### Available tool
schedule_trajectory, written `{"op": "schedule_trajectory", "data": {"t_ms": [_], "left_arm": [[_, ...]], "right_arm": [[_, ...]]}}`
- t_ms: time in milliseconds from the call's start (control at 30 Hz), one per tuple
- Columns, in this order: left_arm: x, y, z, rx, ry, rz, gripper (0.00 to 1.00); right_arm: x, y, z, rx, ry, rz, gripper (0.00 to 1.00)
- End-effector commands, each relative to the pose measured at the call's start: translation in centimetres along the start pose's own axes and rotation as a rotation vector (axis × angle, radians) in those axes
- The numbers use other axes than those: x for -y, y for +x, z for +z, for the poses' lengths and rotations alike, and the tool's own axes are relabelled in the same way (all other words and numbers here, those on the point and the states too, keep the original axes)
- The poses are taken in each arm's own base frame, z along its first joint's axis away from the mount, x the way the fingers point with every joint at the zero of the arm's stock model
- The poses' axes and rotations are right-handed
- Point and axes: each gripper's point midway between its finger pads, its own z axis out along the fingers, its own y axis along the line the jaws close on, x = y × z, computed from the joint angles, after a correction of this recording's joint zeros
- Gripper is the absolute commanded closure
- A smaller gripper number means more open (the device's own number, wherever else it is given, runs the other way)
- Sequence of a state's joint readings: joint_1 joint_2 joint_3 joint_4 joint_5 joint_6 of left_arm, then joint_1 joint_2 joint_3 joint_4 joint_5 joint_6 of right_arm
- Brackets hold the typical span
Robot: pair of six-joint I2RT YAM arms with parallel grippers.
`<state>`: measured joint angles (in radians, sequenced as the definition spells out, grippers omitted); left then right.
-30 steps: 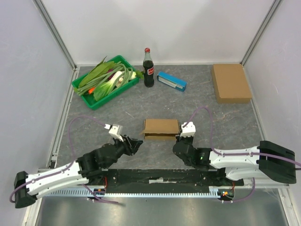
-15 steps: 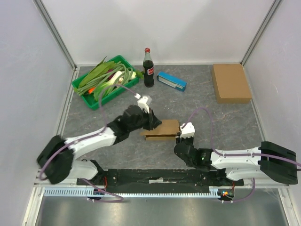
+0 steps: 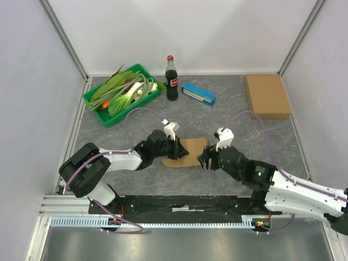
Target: Fold the paper box
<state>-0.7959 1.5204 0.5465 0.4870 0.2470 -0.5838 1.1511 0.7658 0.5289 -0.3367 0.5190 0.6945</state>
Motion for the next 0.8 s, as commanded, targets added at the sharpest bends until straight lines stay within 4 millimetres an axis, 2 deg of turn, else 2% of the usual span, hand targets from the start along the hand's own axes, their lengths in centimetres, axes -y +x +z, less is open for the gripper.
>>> {"op": "schedule_trajectory", "data": {"t_ms": [0, 33, 67, 100, 133, 167, 200, 233, 267, 300, 367, 400, 467, 500, 533, 567, 600, 633, 733, 767], "left_arm": [[-1.7, 2.5, -0.1, -0.062, -0.042, -0.009, 0.82], [-1.8, 2.6, -0.3, -0.062, -0.045, -0.008, 0.82], [-1.9, 2.7, -0.4, -0.065, -0.049, -0.005, 0.82], [-1.8, 2.5, -0.6, -0.058, -0.052, 0.003, 0.81], [-1.6, 2.1, -0.6, -0.057, -0.045, 0.014, 0.78], [-1.3, 1.9, -0.8, -0.056, -0.039, 0.022, 0.76], [-1.1, 1.6, -1.1, -0.051, -0.041, 0.029, 0.73], [-0.3, 0.5, -1.5, -0.019, -0.022, 0.041, 0.69], [0.2, -0.2, -1.7, -0.005, -0.014, 0.05, 0.6], [0.2, -0.3, -2.0, -0.016, -0.02, 0.057, 0.56], [1.8, -2.5, -2.6, 0.02, 0.008, 0.081, 0.47], [1.5, -2.4, -3.1, -0.009, -0.014, 0.084, 0.47], [2.0, -4.4, -4.3, 0.028, -0.027, 0.092, 0.45], [1.4, -5.0, -5.0, 0.048, -0.053, 0.08, 0.45], [0.3, -4.3, -5.7, 0.025, -0.092, 0.062, 0.44], [0.3, -5.0, -6.9, 0.059, -0.101, 0.06, 0.43], [-1.0, -5.4, -7.6, 0.081, -0.147, 0.044, 0.43], [-2.1, -4.3, -8.4, 0.055, -0.191, 0.025, 0.4], [-4.6, -4.0, -10.1, 0.074, -0.273, -0.011, 0.35], [-5.2, -3.7, -10.3, 0.064, -0.289, -0.03, 0.34]], "right_arm": [[-3.9, -3.2, 0.0, -0.1, -0.227, 0.049, 0.27], [-2.6, -3.1, 2.0, -0.131, -0.192, 0.068, 0.29], [-2.8, -4.2, 3.1, -0.102, -0.22, 0.083, 0.33], [-2.3, -4.3, 4.2, -0.111, -0.232, 0.08, 0.38], [-1.5, -4.1, 5.4, -0.138, -0.264, 0.12, 0.54], [-1.7, -6.1, 6.3, -0.043, -0.313, 0.147, 0.59], [-0.8, -4.4, 7.0, -0.067, -0.32, 0.186, 0.64], [-0.9, -3.2, 7.7, -0.106, -0.367, 0.193, 0.67], [0.3, -3.1, 8.4, -0.102, -0.354, 0.188, 0.67], [0.9, -2.3, 8.8, -0.129, -0.329, 0.167, 0.66], [2.9, -0.1, 9.4, -0.189, -0.244, 0.098, 0.62], [3.3, 0.3, 9.5, -0.198, -0.221, 0.088, 0.62], [4.3, 1.6, 9.6, -0.25, -0.172, 0.07, 0.61], [4.5, 1.9, 9.5, -0.261, -0.167, 0.069, 0.61], [4.6, 2.1, 9.4, -0.264, -0.163, 0.069, 0.61], [4.7, 2.3, 9.3, -0.268, -0.158, 0.071, 0.59], [4.7, 2.2, 9.2, -0.265, -0.158, 0.071, 0.57], [4.7, 1.8, 9.1, -0.248, -0.155, 0.068, 0.52], [5.8, 2.0, 8.6, -0.297, -0.1, 0.061, 0.46], [5.8, 1.2, 8.7, -0.288, -0.1, 0.059, 0.46]]}}
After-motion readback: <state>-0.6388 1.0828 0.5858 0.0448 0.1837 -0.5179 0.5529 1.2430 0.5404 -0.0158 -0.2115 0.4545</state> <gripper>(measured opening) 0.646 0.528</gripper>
